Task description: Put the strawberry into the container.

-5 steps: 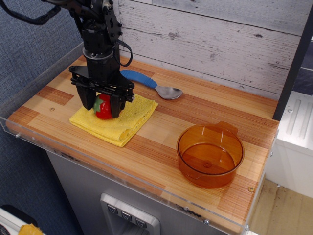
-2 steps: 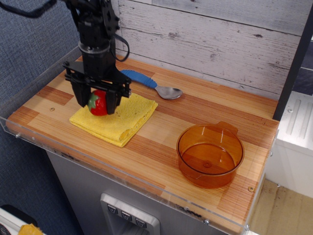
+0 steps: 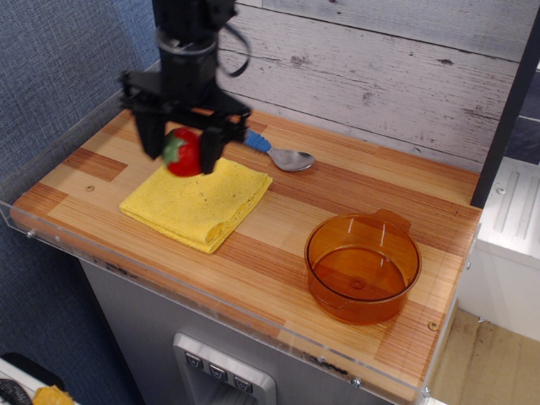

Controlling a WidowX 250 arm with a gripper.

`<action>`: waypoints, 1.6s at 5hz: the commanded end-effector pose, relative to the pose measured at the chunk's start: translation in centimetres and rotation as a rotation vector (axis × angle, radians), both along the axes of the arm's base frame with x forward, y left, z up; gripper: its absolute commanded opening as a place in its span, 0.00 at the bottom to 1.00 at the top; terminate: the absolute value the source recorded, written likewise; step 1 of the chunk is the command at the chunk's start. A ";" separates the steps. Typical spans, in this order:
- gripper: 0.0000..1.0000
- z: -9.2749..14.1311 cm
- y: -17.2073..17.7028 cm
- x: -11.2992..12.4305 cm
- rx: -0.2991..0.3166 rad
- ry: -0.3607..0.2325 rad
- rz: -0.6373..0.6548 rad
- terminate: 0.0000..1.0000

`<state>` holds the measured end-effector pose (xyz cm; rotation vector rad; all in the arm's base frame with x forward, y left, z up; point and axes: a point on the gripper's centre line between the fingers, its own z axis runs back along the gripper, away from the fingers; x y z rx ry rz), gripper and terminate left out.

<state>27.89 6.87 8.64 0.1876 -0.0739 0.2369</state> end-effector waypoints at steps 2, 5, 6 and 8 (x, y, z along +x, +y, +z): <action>0.00 1.3 -8.8 0.4 -0.091 -0.100 -0.114 0.00; 0.00 0.1 -14.7 0.8 -0.079 -0.083 -0.243 0.00; 0.00 -0.3 -14.8 -0.1 -0.084 -0.075 -0.233 0.00; 0.00 -2.1 -15.2 -0.5 -0.111 -0.052 -0.218 0.00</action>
